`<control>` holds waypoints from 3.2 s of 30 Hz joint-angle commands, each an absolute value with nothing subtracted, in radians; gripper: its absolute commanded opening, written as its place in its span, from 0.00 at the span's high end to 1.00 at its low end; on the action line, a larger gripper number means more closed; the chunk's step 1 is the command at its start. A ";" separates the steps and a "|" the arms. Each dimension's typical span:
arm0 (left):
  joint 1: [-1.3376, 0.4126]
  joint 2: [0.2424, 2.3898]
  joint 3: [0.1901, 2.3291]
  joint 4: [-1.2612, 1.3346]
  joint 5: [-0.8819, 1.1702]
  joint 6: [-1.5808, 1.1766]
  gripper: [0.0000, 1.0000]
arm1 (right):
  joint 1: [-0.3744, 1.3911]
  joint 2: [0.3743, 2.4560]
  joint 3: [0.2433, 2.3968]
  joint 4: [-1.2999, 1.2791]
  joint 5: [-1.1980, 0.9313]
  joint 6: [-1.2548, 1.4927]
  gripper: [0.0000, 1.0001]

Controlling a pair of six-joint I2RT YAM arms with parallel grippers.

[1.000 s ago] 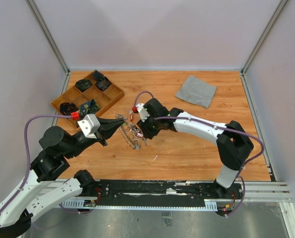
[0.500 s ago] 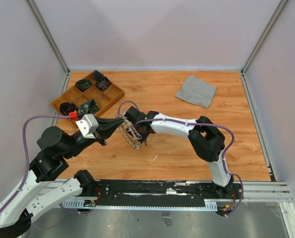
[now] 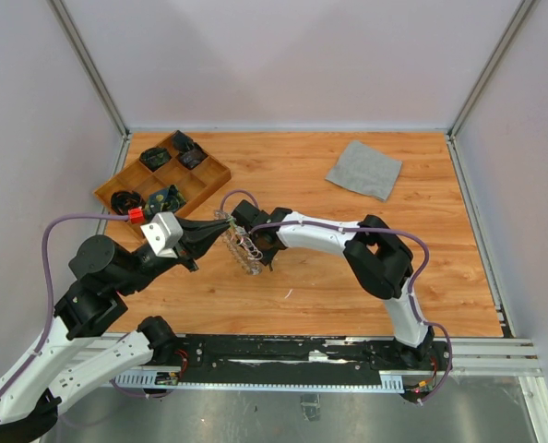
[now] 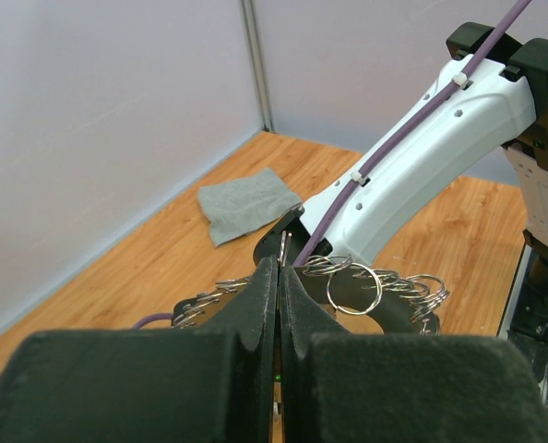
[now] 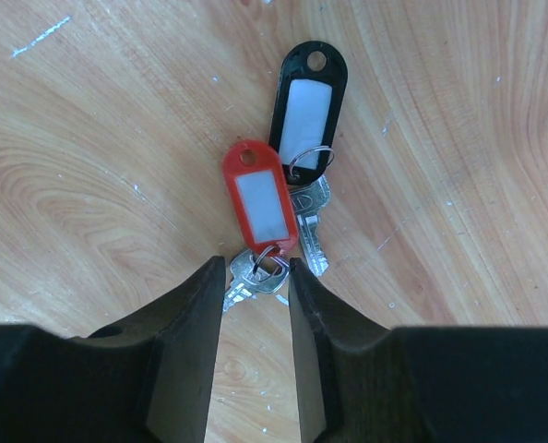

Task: Put the keys on the keyring

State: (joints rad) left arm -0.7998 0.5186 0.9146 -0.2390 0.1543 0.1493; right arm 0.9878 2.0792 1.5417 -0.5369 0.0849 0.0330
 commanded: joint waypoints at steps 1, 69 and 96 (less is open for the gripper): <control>-0.792 0.509 0.940 -0.186 0.155 0.147 0.99 | 0.998 2.098 1.565 -0.559 0.113 0.031 0.66; -0.792 0.647 0.888 0.009 0.320 0.069 1.00 | 0.709 0.963 1.044 -0.253 -0.336 0.177 0.99; -0.836 0.736 0.949 -0.057 0.212 0.189 0.99 | 0.803 0.886 1.142 -0.095 -0.577 -0.004 0.99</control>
State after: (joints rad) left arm -0.8059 0.7509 0.8940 -0.0677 0.2802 0.1177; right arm 0.7815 0.8963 1.1114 -0.1894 -0.5156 0.0471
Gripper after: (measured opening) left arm 0.010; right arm 0.009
